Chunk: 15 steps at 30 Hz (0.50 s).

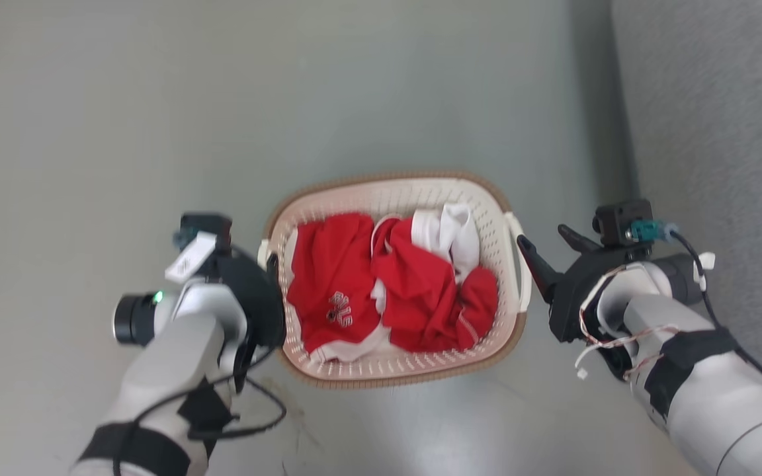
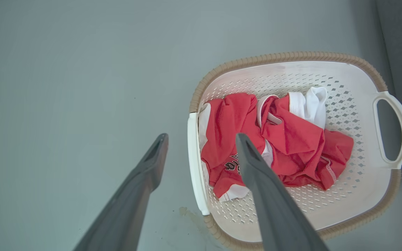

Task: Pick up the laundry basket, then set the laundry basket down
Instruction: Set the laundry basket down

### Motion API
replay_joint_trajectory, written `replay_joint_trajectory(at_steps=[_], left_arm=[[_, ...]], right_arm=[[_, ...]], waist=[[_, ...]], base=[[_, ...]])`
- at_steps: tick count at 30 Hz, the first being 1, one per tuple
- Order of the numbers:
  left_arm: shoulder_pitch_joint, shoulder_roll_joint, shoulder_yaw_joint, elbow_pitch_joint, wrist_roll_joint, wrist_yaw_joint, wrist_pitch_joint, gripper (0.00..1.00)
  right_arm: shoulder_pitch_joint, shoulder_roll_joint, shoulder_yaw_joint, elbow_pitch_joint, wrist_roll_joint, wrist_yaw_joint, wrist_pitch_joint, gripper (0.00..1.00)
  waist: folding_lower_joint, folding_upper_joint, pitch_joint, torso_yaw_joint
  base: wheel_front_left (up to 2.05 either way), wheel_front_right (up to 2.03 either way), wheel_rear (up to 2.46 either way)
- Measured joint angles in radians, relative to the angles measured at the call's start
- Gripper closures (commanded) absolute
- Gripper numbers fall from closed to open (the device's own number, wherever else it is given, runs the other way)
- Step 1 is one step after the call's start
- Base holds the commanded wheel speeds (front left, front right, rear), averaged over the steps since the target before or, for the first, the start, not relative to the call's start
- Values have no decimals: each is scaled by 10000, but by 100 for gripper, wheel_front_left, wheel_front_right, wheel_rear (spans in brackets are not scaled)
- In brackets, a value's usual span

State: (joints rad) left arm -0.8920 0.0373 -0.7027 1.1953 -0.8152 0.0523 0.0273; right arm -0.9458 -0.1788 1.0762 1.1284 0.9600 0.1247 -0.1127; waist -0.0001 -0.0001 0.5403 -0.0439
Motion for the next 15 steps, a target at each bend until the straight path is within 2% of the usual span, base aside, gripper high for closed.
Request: replay_joint_trajectory(at_steps=[5, 15], left_arm=[[703, 40, 12, 35, -2, -88, -934, 0], [1404, 75, 117, -159, 52, -82, -2537, 0]], right_arm=[[484, -2, -59, -151, 111, 0, -715, 0], [1226, -207, -305, -278, 282, 0, -1269, 0]], waist=[[1, 0, -837, -87], [0, 0, -2064, -177]], base=[[0, 0, 0], [0, 0, 0]])
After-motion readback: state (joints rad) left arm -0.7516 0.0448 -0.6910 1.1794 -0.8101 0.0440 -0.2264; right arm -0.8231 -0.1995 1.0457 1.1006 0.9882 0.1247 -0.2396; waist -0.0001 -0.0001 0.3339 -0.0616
